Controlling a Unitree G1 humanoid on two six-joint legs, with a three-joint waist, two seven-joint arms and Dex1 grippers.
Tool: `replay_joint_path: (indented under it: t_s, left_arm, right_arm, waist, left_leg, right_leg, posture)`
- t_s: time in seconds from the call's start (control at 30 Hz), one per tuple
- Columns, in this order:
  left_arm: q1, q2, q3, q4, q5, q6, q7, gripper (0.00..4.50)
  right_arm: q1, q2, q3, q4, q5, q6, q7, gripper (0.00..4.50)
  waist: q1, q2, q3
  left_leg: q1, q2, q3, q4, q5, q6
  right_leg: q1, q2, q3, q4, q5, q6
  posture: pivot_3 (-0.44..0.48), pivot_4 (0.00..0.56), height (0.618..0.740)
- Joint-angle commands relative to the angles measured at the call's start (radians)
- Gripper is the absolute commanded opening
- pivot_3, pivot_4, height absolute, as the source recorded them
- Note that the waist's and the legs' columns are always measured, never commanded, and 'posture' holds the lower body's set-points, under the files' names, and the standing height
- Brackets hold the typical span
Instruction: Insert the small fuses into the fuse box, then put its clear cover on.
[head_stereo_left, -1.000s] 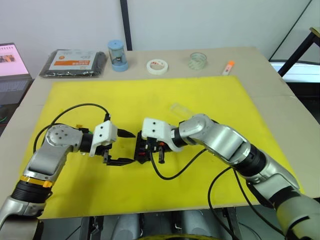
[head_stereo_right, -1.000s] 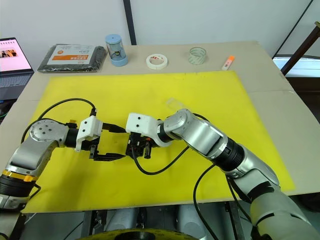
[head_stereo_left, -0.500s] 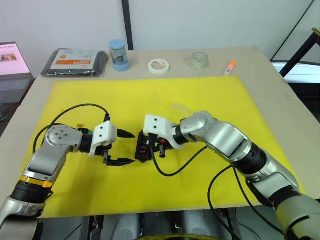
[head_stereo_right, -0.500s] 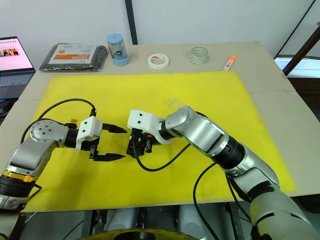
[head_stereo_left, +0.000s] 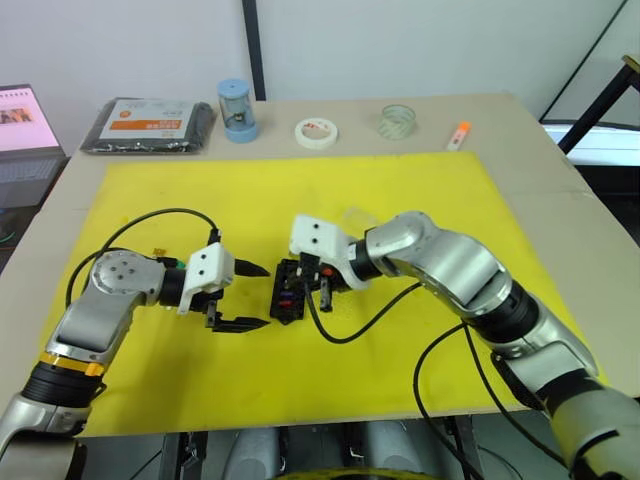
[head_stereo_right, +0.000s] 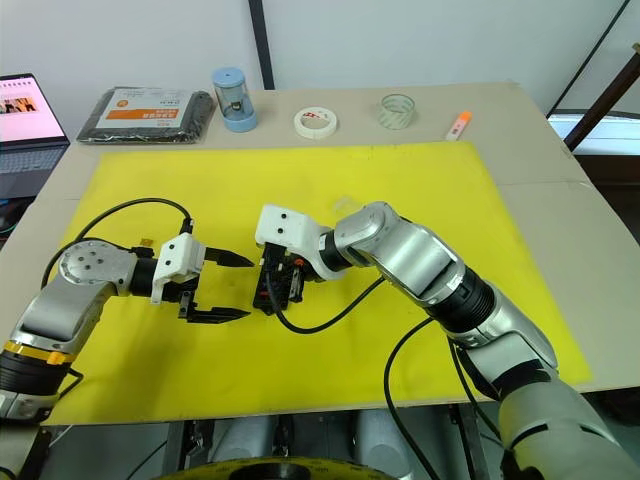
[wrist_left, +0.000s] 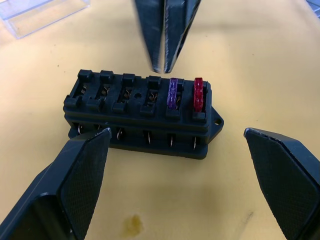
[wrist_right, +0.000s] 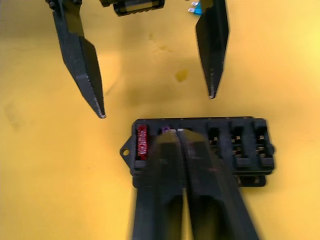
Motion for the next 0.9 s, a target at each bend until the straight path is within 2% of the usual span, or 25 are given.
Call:
replay_joint_path:
  t_s: [0.03,0.37,0.7,0.9]
  left_arm:
    - [-0.002,0.012,0.016,-0.015,-0.006,-0.006,0.001,4.50]
    - [0.000,0.014,0.018,-0.015,-0.006,-0.003,0.003,4.50]
    - [-0.003,0.011,0.015,-0.015,-0.006,-0.002,0.006,4.50]
    - [-0.002,0.014,0.019,-0.018,-0.008,0.002,0.006,4.50]
  right_arm:
    - [0.007,0.010,-0.004,-0.031,-0.006,-0.036,-0.004,0.03]
    - [0.025,0.006,0.012,-0.008,-0.028,-0.079,0.008,0.03]
    - [0.083,-0.029,0.081,0.060,-0.107,-0.167,0.022,0.03]
    - [0.082,-0.024,0.057,0.057,-0.104,-0.160,0.034,0.03]
  waist:
    - [0.000,0.000,0.000]
    - [0.000,0.000,0.000]
    - [0.000,0.000,0.000]
    - [0.000,0.000,0.000]
  left_leg:
    - [0.000,0.000,0.000,0.000,0.000,0.000]
    - [0.000,0.000,0.000,0.000,0.000,-0.001]
    - [0.001,0.000,0.000,0.000,0.000,0.000]
    - [0.001,0.000,0.000,0.000,0.000,0.000]
  right_leg:
    - [0.000,0.000,0.000,0.000,0.000,0.000]
    - [0.000,0.000,0.000,0.000,0.000,0.000]
    - [0.001,0.000,0.000,0.000,0.000,0.000]
    - [0.001,0.000,0.000,0.000,0.000,0.000]
  posture:
    - [0.000,0.150,0.740]
    - [0.000,0.150,0.740]
    - [0.000,0.150,0.740]
    - [0.000,0.150,0.740]
